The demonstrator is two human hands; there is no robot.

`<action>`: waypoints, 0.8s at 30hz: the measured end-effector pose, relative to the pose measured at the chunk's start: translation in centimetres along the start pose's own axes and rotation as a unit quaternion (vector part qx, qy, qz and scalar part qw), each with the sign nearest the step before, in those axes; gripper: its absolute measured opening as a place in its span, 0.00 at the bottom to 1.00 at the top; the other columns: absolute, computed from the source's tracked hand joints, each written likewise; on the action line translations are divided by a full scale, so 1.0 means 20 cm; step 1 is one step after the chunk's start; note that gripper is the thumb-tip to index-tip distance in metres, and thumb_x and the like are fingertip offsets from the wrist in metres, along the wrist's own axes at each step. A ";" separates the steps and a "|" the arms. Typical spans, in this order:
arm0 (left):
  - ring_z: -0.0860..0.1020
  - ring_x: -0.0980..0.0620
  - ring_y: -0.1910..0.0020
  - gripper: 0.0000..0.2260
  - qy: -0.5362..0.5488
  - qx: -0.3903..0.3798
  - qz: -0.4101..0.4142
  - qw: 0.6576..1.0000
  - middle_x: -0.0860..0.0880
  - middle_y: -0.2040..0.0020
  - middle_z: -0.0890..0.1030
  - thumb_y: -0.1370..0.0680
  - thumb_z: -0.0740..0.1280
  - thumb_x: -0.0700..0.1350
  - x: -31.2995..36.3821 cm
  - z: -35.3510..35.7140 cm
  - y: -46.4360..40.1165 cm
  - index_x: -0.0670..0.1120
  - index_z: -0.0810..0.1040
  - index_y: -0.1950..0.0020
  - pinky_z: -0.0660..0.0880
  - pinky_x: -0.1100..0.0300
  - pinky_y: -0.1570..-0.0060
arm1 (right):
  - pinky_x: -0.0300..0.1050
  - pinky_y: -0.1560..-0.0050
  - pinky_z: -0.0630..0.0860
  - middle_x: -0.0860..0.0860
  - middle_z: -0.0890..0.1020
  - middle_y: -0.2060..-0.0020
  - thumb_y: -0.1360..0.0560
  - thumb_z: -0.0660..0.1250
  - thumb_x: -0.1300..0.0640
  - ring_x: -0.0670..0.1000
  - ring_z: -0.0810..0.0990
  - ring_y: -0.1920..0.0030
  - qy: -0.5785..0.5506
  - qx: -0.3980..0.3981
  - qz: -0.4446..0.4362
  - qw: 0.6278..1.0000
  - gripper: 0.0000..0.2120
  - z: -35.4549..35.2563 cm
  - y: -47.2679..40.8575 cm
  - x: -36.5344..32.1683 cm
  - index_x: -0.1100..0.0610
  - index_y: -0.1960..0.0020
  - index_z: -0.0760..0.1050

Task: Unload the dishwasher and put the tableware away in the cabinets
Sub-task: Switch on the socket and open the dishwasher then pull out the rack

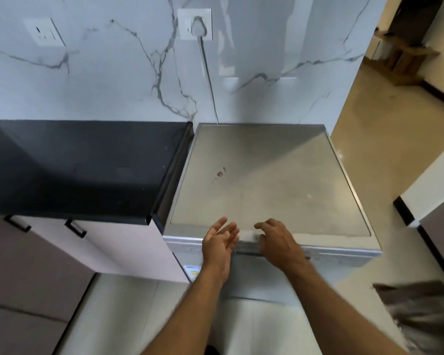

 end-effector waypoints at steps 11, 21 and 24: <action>0.79 0.46 0.57 0.16 0.163 0.101 -0.140 0.971 0.42 0.54 0.80 0.21 0.52 0.29 -0.53 -0.17 0.07 0.42 0.76 0.46 0.78 0.55 0.55 | 0.47 0.37 0.72 0.55 0.79 0.39 0.24 0.62 0.66 0.56 0.76 0.38 -0.018 0.004 0.031 0.999 0.20 0.02 0.06 0.07 0.59 0.34 0.77; 0.78 0.45 0.51 0.17 0.193 0.080 -0.168 0.963 0.41 0.54 0.81 0.23 0.53 0.27 -0.69 0.00 -0.10 0.39 0.78 0.46 0.70 0.50 0.35 | 0.45 0.43 0.74 0.53 0.83 0.46 0.25 0.64 0.66 0.55 0.81 0.46 0.009 -0.009 0.056 0.998 0.16 0.02 0.01 0.12 0.57 0.40 0.82; 0.78 0.46 0.58 0.12 0.214 0.077 -0.189 0.955 0.43 0.64 0.82 0.22 0.56 0.31 -0.71 0.02 -0.14 0.40 0.78 0.55 0.72 0.52 0.39 | 0.46 0.44 0.75 0.54 0.83 0.48 0.25 0.65 0.65 0.56 0.81 0.48 0.011 0.004 0.055 0.998 0.14 0.01 0.01 0.11 0.57 0.43 0.83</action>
Point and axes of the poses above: each hand's wrist, its own y-axis away from the middle knuckle, its own z-axis out of the palm, x = y × z, the point moved 9 cm from there along -y, towards the middle knuckle
